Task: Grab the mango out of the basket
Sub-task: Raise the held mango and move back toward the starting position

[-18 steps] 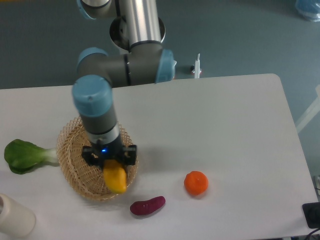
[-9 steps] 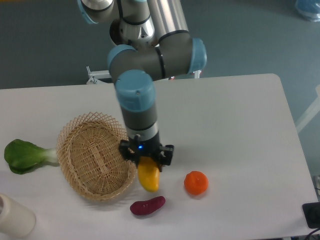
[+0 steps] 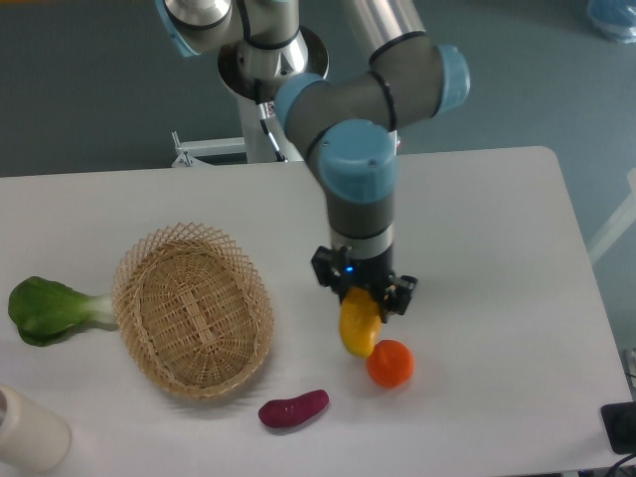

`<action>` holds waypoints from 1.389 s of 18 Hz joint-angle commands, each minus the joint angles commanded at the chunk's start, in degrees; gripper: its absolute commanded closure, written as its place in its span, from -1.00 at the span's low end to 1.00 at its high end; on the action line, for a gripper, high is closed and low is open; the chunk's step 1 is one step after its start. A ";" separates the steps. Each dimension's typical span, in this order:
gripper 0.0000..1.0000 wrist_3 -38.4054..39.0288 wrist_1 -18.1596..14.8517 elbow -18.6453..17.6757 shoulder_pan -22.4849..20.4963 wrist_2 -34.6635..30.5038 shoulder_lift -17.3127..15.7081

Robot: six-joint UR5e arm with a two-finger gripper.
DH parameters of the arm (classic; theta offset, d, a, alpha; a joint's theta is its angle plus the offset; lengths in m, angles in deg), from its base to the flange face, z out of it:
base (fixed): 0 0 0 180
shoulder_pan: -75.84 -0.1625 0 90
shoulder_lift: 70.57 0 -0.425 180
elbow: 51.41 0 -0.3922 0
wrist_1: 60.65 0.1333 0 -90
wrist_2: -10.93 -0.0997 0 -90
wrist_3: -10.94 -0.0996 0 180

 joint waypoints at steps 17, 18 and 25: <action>0.15 -12.14 -0.10 -0.53 -6.77 0.09 0.18; 0.14 -12.14 -0.01 -0.61 -6.86 0.09 0.18; 0.14 -12.23 -0.01 -0.70 -7.03 0.09 0.09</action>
